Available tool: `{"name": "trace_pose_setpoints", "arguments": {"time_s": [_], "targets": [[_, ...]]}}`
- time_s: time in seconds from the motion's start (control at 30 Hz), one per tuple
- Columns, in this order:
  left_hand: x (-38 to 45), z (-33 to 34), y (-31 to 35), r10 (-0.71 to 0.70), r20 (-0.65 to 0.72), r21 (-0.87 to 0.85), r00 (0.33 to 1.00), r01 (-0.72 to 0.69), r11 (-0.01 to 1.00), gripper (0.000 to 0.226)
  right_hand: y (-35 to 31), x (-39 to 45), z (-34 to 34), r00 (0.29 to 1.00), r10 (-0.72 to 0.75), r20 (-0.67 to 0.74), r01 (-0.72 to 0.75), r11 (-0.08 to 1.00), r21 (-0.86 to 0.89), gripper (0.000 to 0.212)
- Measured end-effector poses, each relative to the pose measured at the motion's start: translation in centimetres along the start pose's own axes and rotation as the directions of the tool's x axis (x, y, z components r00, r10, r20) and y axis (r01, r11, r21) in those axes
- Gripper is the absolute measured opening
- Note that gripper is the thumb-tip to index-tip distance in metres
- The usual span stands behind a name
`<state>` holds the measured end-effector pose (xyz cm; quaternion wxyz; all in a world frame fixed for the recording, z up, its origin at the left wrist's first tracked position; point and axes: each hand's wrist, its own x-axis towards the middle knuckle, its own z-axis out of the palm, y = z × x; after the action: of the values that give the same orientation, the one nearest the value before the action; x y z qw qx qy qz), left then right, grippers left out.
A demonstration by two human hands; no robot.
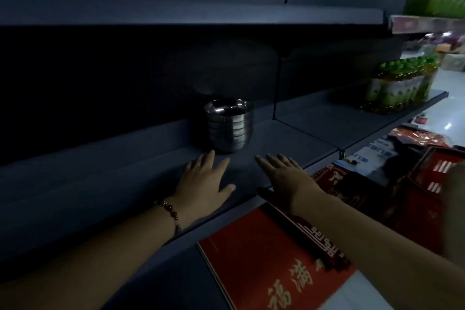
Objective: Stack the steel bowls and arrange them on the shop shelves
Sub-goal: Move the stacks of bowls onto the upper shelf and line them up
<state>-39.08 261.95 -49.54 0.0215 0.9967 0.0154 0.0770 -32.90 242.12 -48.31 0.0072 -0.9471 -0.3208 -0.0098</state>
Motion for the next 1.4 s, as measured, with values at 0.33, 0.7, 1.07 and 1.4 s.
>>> {"name": "trace_pose_setpoints", "arguments": {"time_s": [0.33,0.7,1.07,1.4], "targets": [[8.4,5.5,-2.1,-0.31,-0.012,-0.618,0.951,0.236,0.75,0.101,1.7,11.5,2.7,0.983,0.173,-0.063,-0.006,0.375,0.927,0.054],[16.4,6.8,-4.4,-0.314,-0.203,-0.947,0.928,-0.105,0.303,0.102,2.5,18.8,3.4,0.981,0.186,-0.057,0.086,-0.155,0.984,0.049],[7.5,4.2,-3.0,-0.312,-0.183,-0.964,0.932,-0.108,0.241,0.084,-0.6,9.2,2.2,0.975,0.168,-0.143,0.144,0.006,0.99,0.058],[-6.2,-3.3,-1.0,-0.203,-0.164,-0.951,0.965,-0.1,0.294,0.083,-7.0,-4.1,-0.9,0.95,0.249,-0.187,0.154,0.145,0.977,0.079]]}}
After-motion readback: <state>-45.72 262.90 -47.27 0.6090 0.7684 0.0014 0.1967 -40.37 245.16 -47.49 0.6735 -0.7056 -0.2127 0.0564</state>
